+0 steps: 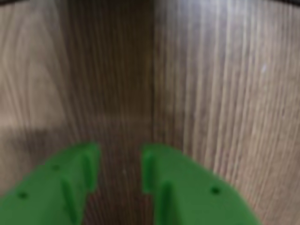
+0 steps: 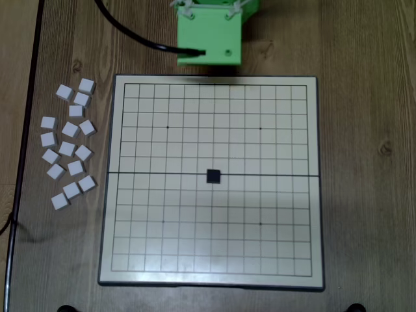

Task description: Grasp a Black stone and put it on the board on position (0,0).

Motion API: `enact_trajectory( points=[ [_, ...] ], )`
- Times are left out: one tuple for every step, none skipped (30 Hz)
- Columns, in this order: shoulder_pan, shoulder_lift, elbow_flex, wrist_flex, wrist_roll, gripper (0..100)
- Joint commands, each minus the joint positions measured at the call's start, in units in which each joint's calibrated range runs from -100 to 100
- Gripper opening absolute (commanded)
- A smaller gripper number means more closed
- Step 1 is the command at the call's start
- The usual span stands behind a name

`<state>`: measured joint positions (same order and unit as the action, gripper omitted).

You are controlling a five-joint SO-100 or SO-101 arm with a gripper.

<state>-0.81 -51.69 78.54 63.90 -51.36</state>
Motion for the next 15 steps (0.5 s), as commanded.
enact_trajectory(
  points=[
    [1.2,-9.5,7.8,-2.6,0.5,7],
    [1.3,-11.0,9.8,-3.3,0.7,7],
    [1.4,-12.7,11.8,-3.7,0.9,7],
    [1.5,-13.9,13.1,-3.8,1.1,7],
    [1.6,-15.2,14.4,-3.8,1.4,7],
    [1.8,-16.3,15.6,-3.8,1.6,7],
    [1.9,-17.4,16.5,-3.8,2.1,7],
    [2.3,-18.2,17.4,-3.7,2.7,7],
    [2.7,-19.1,18.2,-3.5,3.6,6],
    [2.9,-20.5,19.1,-3.0,4.2,6],
    [3.0,-21.9,20.1,-2.3,4.8,6],
    [3.2,-23.6,20.9,-1.6,5.3,6],
    [3.4,-25.1,21.4,-0.5,5.6,6],
    [3.4,-26.2,21.4,0.7,5.9,6],
    [3.4,-26.9,21.4,1.8,6.1,6]
  ],
)
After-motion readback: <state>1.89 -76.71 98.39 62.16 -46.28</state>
